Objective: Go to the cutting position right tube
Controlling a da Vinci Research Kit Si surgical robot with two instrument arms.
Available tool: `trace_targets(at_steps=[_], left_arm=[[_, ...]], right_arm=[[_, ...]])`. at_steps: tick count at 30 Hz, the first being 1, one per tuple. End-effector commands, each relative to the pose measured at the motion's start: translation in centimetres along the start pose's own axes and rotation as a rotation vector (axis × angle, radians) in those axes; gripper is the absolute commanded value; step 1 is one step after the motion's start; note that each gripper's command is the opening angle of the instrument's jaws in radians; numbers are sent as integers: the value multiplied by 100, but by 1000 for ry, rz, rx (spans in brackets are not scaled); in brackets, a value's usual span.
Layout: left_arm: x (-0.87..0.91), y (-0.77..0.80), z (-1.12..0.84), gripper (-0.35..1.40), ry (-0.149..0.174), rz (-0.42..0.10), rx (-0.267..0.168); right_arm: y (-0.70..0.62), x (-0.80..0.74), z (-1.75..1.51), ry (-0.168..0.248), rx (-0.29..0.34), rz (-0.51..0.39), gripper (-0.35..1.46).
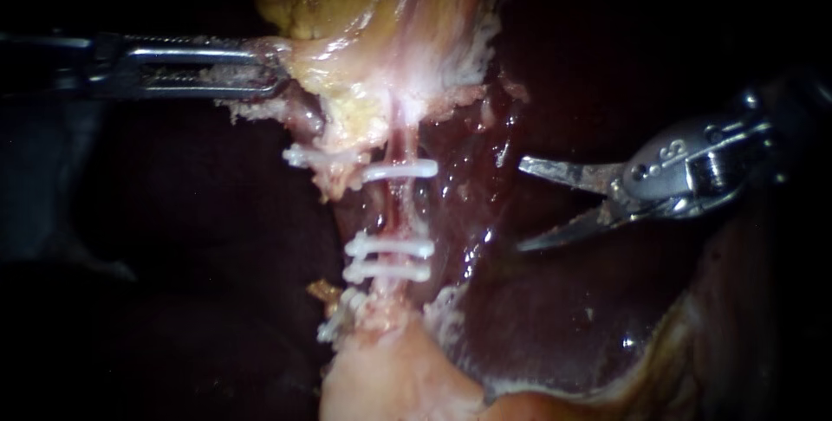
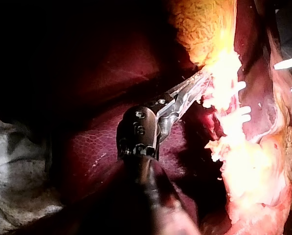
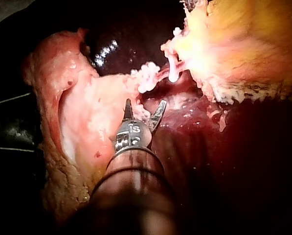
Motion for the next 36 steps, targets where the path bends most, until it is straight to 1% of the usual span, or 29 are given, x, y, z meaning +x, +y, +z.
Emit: trace_targets(at_steps=[1, 3, 5, 9, 12, 13, 15, 17, 19, 22, 25, 27, 29, 30, 31, 36], left_arm=[[1, 0, -1, -35, 0, 0, -1], [2, 1, -2, -35, -1, -1, -2], [6, 2, -7, -35, -3, -3, -5], [21, 8, -22, -35, -9, -12, -9], [44, 14, -43, -35, 16, -34, -8], [50, 16, -50, -35, 26, -32, -7], [61, 19, -62, -35, 40, -29, -5], [66, 20, -70, -35, 49, -27, -3], [69, 20, -75, -35, 54, -24, 0], [68, 20, -75, -35, 54, -23, 1], [67, 21, -74, -35, 55, -23, 2], [67, 21, -73, -35, 55, -23, 2], [66, 21, -73, -35, 55, -23, 2], [66, 21, -73, -35, 55, -23, 3], [66, 21, -73, -35, 56, -23, 3], [65, 21, -72, -35, 56, -22, 4]], right_arm=[[0, 0, 0, 2, 0, -1, 143], [0, 0, 0, 18, -6, 0, 143], [0, 0, 0, 18, -6, 0, 143], [0, -1, 0, 18, -5, 0, 143], [0, -1, 0, 19, -5, 0, 143], [0, -1, 0, 19, -5, 0, 143], [0, -1, -1, 19, -5, 0, 143], [0, -1, -1, 19, -5, 0, 143], [0, -1, -1, 20, -2, 0, 143], [0, -1, 0, 22, 6, 0, 143], [0, 0, 6, 37, 48, -8, 138], [-1, 0, 12, 45, 65, 13, 136], [0, 1, 21, 69, 74, 29, 136], [1, 1, 25, 88, 74, 36, 136], [1, 0, 31, 95, 82, 46, 136], [3, -3, 57, 107, 113, 84, 134]])
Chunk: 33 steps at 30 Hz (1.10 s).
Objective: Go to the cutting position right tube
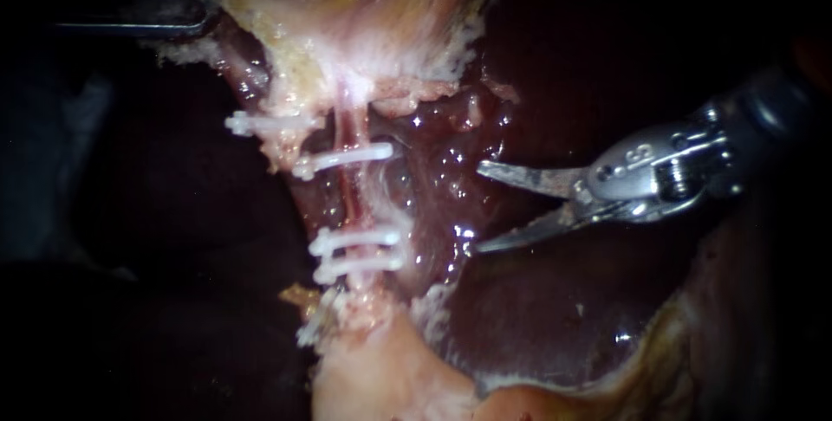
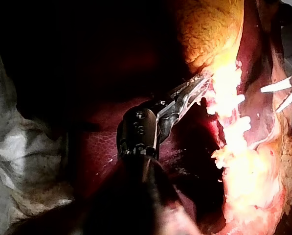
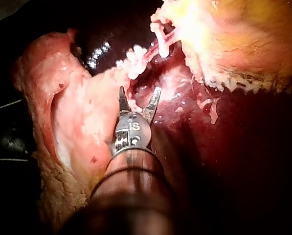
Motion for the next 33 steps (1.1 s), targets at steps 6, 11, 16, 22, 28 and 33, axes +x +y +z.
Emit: trace_targets(at_steps=[6, 11, 16, 22, 28, 33], left_arm=[[-1, 0, 1, -35, 0, 1, 1], [-2, 1, 2, -35, 1, 1, 2], [-2, 1, 3, -35, 2, 1, 3], [-2, 1, 3, -35, 2, 1, 3], [-2, 1, 3, -35, 2, 1, 3], [-2, 1, 3, -35, 2, 1, 3]], right_arm=[[13, -2, 26, 20, 27, 38, 134], [22, 1, 44, 46, 65, 71, 133], [29, 4, 63, 86, 107, 113, 133], [31, 15, 81, 120, 152, 125, 133], [26, 19, 99, 128, 199, 126, 131], [22, 20, 110, 128, 233, 118, 129]])
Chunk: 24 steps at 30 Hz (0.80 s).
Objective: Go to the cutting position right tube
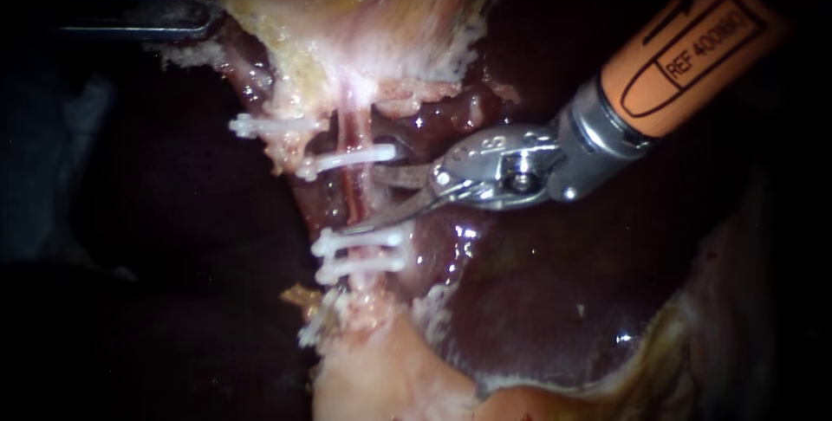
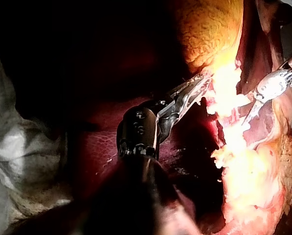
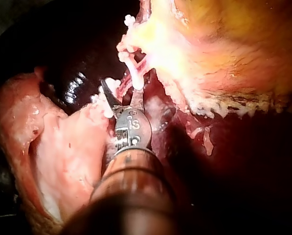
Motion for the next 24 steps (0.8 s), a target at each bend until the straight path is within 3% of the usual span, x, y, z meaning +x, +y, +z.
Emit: trace_targets(at_steps=[1, 9, 24], left_arm=[[0, 0, 0, -35, 0, 0, 0], [0, 0, 1, -35, 2, 0, 3], [-2, 1, 5, -35, 2, 0, 3]], right_arm=[[-1, 0, 3, 1, 10, -5, 129], [-4, 11, 23, 47, 69, 13, 128], [1, 28, 53, 83, 47, 34, 126]])
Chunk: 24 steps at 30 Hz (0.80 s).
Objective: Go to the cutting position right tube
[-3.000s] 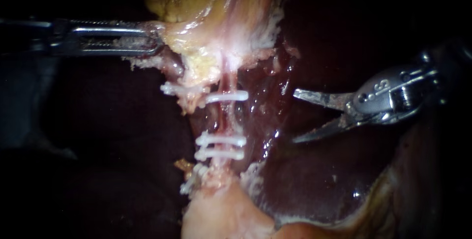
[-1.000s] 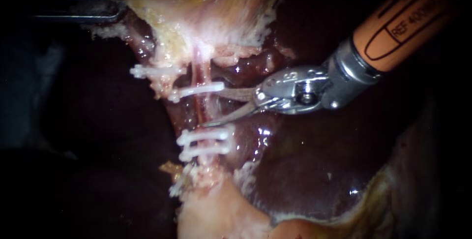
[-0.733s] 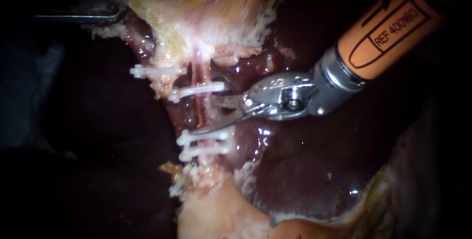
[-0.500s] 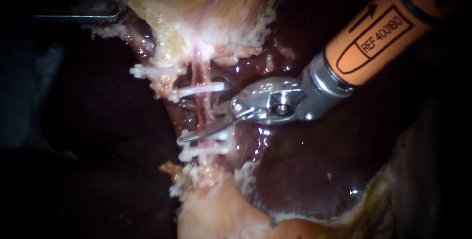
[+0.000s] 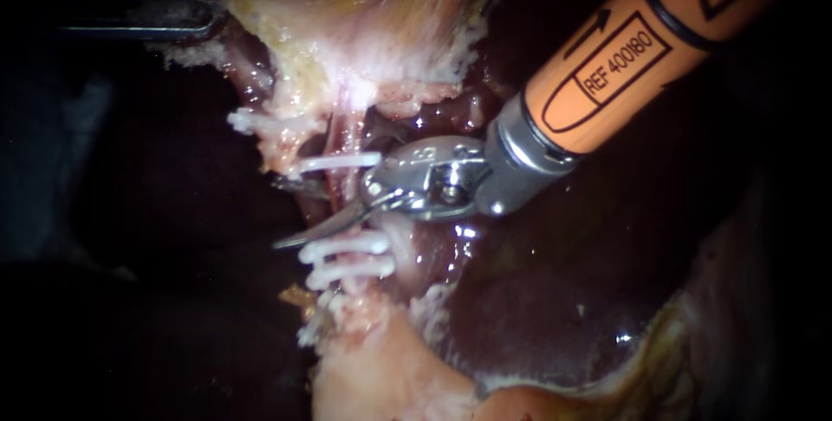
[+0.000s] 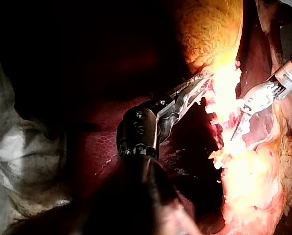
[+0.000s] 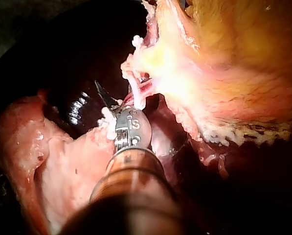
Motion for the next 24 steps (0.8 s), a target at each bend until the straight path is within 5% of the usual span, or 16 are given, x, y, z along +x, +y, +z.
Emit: trace_targets(at_steps=[1, 8, 24], left_arm=[[0, 0, 0, -35, 0, 0, 1], [0, 0, 0, -35, 0, 0, 1], [0, -1, -1, -35, -1, 1, -1]], right_arm=[[0, 0, 1, 7, 2, 0, 126], [-9, 6, 2, 21, 12, 0, 126], [-55, 44, -9, 55, 60, 8, 124]])
